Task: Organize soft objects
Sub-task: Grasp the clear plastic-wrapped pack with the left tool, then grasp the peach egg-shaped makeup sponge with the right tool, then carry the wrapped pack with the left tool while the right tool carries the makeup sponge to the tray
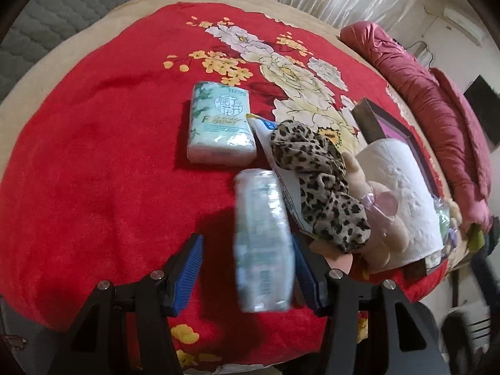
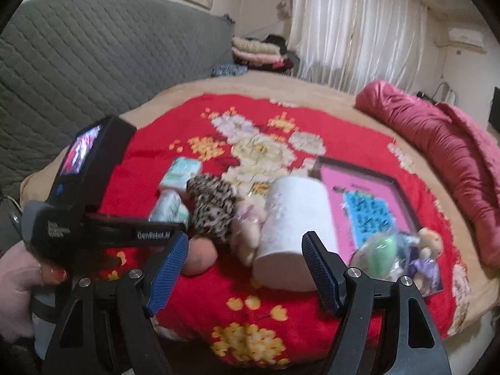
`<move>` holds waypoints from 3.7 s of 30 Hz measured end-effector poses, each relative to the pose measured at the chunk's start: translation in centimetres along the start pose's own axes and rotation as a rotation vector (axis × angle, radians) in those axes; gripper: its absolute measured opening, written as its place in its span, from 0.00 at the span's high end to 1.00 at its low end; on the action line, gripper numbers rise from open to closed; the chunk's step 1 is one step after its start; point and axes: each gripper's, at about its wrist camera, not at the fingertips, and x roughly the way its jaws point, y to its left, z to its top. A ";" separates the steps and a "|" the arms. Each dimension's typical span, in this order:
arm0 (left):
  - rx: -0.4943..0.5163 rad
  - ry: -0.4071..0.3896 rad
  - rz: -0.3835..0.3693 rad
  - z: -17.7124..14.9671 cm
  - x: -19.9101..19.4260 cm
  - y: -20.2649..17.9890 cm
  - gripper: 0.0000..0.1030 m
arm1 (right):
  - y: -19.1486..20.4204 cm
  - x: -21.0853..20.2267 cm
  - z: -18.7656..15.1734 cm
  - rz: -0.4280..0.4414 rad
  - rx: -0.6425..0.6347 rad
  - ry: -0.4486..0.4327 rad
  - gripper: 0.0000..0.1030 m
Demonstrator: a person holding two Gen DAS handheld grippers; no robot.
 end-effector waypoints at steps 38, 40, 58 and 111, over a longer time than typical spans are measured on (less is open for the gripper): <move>-0.134 -0.040 -0.277 1.8 -0.4 4.6 0.82 | 2.2 12.4 -1.7 0.073 0.228 0.252 0.49; -0.115 -0.046 -0.255 1.8 -0.4 4.4 0.82 | 2.1 12.3 -1.7 0.092 0.220 0.238 0.56; -0.055 -0.091 -0.197 1.1 -1.3 3.4 0.82 | 2.1 7.7 -1.1 0.140 0.115 0.139 0.60; 0.310 -0.236 -0.127 -6.3 -11.3 -14.5 0.82 | -11.8 -6.8 -0.5 0.012 0.375 -0.249 0.60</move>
